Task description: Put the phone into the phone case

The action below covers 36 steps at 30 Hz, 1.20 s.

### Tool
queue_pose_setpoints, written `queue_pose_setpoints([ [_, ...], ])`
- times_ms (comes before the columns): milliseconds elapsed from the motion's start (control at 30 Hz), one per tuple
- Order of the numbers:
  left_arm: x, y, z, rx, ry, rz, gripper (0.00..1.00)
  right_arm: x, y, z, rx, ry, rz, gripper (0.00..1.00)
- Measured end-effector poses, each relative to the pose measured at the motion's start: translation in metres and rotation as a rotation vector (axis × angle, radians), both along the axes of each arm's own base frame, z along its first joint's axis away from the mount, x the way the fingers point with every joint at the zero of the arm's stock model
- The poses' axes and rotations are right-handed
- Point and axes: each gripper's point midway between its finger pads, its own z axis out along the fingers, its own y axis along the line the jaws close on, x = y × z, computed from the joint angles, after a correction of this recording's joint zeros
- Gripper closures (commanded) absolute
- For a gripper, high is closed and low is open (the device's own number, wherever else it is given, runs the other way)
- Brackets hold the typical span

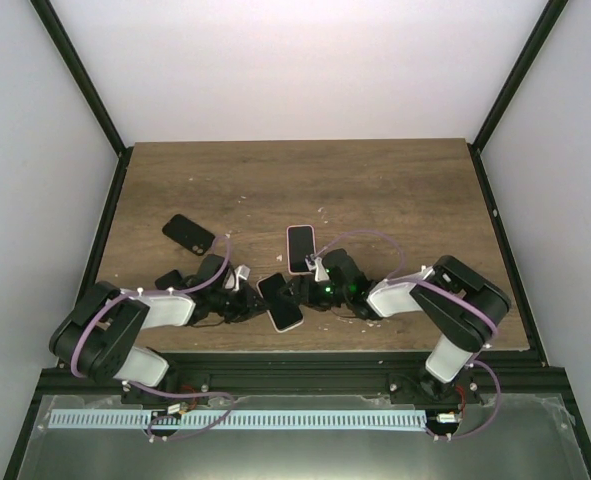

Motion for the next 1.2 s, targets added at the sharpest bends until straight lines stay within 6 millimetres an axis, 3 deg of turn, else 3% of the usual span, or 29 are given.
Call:
queue_pose_setpoints([
  [333,-0.005,0.007,0.002,0.029,-0.037,-0.028,0.73,-0.012,0.007,0.005,0.115,0.094,0.024,0.24],
  [633,-0.014,0.015,0.005,0.034,-0.077,-0.029,0.69,-0.023,0.020,0.033,0.252,0.097,0.097,0.27],
  [800,-0.015,0.016,0.005,0.039,-0.083,-0.032,0.70,-0.023,0.020,0.028,0.249,0.109,0.097,0.42],
  [1067,-0.015,0.016,0.004,0.045,-0.083,-0.035,0.69,-0.023,0.016,0.015,0.198,0.109,0.087,0.77],
  [1200,-0.015,0.017,0.003,0.047,-0.083,-0.034,0.69,-0.023,0.014,0.009,0.174,0.114,0.078,0.87],
])
